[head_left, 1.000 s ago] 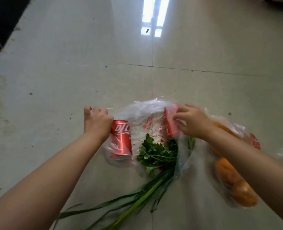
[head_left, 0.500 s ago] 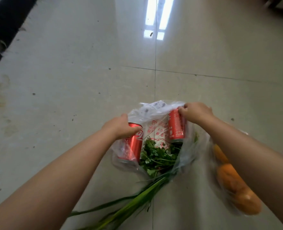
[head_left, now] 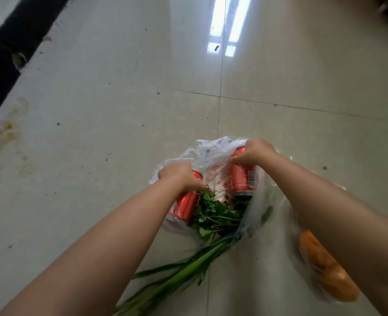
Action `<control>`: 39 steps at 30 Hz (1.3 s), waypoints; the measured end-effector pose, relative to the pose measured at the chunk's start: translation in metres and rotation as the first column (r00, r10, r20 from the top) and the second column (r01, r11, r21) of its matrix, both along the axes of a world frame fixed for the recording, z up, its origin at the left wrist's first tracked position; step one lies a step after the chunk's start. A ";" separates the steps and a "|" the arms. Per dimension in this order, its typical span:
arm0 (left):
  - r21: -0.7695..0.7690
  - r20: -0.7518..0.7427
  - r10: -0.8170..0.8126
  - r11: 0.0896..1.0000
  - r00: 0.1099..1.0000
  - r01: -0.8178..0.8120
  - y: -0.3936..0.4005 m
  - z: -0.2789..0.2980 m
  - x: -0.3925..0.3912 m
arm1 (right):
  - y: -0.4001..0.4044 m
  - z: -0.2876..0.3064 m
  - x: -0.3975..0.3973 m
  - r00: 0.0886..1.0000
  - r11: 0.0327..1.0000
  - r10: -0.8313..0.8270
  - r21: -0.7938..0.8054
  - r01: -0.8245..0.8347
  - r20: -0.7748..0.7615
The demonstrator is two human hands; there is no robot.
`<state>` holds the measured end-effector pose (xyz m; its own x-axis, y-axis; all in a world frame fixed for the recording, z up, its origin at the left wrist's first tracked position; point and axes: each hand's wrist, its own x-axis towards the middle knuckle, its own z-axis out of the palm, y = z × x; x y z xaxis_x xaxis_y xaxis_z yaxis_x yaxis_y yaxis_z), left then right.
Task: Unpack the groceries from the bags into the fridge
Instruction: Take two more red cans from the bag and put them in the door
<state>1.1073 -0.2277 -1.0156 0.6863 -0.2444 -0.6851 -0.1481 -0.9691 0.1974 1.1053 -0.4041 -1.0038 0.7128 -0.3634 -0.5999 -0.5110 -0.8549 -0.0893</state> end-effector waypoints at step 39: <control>-0.131 0.347 -0.030 0.988 0.938 0.080 0.052 0.113 -0.051 | 0.020 0.096 -0.079 0.742 0.784 0.616 -0.305 -0.541 0.266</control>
